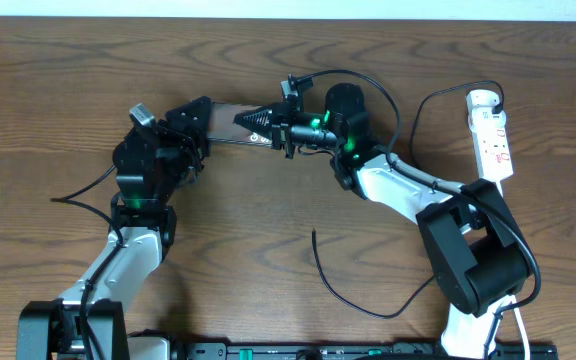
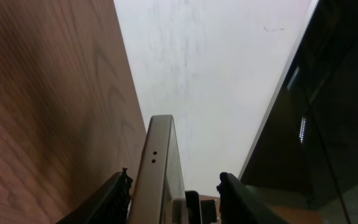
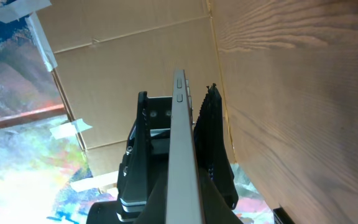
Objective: Plug charger to phone and switch on socket
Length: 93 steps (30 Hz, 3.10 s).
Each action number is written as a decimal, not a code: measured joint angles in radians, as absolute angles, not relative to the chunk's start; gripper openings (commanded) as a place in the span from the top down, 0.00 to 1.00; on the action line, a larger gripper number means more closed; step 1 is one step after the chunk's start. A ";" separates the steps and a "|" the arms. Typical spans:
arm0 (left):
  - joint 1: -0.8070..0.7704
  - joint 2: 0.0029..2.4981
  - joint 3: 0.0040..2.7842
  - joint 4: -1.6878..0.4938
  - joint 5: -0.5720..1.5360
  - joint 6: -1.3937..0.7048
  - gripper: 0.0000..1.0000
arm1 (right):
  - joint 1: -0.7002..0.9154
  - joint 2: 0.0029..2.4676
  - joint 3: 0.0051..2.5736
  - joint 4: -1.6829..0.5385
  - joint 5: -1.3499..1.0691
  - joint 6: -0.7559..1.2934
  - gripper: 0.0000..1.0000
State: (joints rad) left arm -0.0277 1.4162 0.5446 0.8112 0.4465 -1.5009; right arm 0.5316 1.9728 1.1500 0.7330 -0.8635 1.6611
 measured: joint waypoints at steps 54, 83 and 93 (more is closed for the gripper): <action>0.414 1.425 0.535 0.801 0.869 -1.482 0.93 | 0.425 1.973 1.151 0.738 -0.958 1.362 0.01; 0.474 1.426 0.608 0.812 1.514 -1.280 0.93 | 0.504 1.967 1.682 -1.091 -0.232 0.418 0.01; 0.474 1.426 0.608 0.812 1.544 -1.251 0.92 | 0.621 1.969 1.421 -1.010 -0.178 0.478 0.08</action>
State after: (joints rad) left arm 0.4744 1.4261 0.6083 0.8116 1.5444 -1.2514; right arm 0.6209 1.9690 1.4208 -1.0100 -0.1783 0.4778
